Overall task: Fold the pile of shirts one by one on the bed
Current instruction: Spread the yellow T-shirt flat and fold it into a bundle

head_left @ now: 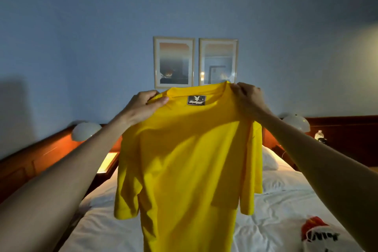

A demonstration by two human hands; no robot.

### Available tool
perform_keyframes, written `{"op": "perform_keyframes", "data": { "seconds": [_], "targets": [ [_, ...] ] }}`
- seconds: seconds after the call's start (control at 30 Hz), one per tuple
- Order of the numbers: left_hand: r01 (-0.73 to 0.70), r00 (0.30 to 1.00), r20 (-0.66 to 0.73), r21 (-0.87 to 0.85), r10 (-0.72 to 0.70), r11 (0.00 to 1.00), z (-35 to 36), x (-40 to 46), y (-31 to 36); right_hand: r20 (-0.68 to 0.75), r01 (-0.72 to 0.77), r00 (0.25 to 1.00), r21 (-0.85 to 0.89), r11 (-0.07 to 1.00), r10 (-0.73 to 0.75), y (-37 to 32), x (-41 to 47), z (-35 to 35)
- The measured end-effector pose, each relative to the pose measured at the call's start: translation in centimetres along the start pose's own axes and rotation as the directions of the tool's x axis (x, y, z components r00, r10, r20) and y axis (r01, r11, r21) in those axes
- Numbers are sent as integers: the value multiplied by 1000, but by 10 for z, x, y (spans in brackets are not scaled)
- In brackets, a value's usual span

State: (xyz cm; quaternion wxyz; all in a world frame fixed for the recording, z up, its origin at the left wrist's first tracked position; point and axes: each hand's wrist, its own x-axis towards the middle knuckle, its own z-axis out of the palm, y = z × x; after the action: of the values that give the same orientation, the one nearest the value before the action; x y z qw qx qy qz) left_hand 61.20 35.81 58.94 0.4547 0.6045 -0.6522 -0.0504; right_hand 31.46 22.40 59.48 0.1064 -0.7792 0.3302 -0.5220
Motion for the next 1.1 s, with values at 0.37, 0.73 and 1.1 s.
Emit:
{"op": "perform_keyframes", "data": {
  "seconds": [0.37, 0.73, 1.1],
  "targets": [
    [-131, 969, -197, 101, 149, 986, -7, 3, -15, 79, 55, 995, -9, 998, -54, 4, 13, -4],
    [58, 998, 24, -169, -54, 984, -22, -1, -24, 52, 82, 995, 86, 993, -86, 0, 9, 8],
    [38, 964, -266, 68, -19, 997, -36, -2, -38, 43, -91, 995, 10, 996, 91, 5, 18, 37]
  ]
}}
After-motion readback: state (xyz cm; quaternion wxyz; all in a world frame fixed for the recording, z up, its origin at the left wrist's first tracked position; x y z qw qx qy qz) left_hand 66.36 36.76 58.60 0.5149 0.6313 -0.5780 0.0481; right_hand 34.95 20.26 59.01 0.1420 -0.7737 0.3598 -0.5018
